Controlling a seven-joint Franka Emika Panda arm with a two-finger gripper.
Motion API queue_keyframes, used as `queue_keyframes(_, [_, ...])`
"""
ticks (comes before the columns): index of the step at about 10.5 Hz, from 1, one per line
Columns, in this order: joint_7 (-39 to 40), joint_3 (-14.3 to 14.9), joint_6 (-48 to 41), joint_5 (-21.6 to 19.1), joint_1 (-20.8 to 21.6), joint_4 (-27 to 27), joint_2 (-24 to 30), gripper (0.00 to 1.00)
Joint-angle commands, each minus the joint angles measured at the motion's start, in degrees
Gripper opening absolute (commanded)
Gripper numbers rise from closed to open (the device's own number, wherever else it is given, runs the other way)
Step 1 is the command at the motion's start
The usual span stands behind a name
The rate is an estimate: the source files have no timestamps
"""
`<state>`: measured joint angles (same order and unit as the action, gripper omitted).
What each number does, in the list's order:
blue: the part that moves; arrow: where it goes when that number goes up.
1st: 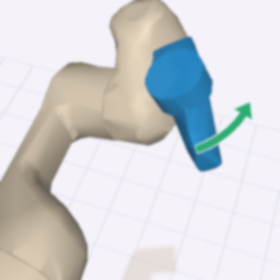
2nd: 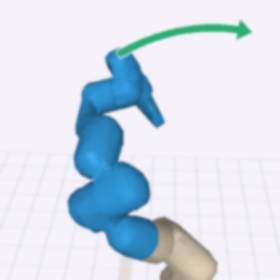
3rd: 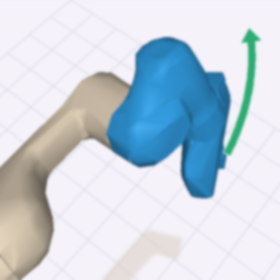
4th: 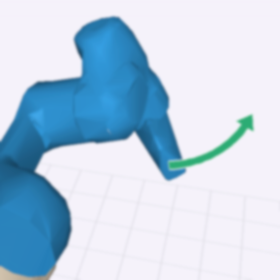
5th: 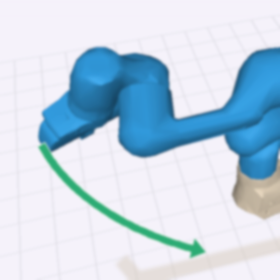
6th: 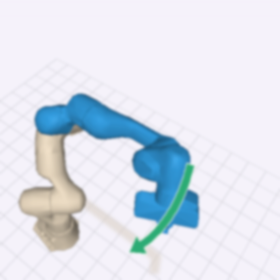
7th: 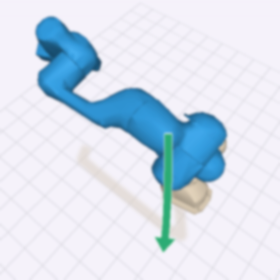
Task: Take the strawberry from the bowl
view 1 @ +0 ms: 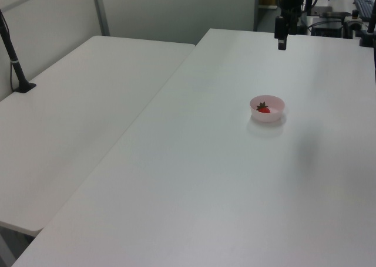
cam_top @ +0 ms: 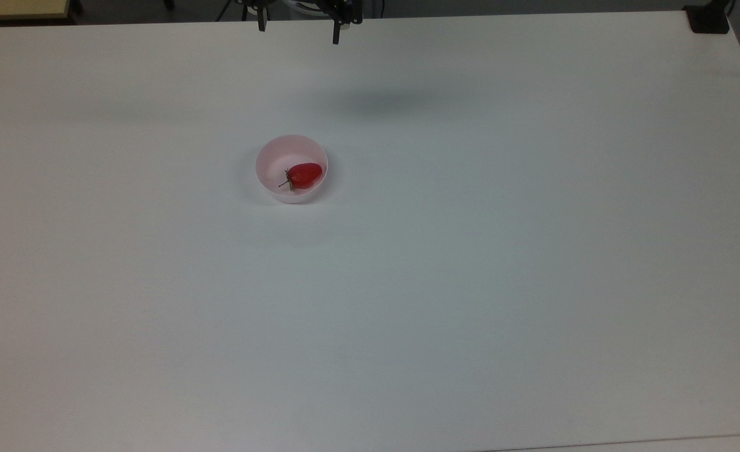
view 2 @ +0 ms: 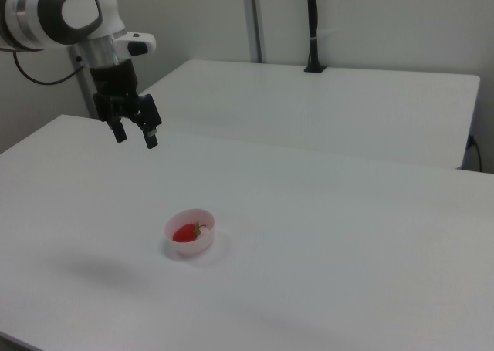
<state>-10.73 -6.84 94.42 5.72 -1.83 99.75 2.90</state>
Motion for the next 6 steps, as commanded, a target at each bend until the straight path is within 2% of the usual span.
queue_keyframes(1, [1.8, 0.9, 1.4, -0.4, 0.5, 0.3, 0.2, 1.00])
queue_keyframes(6, [2.1, 0.9, 1.4, -0.4, 0.4, 0.3, 0.2, 1.00])
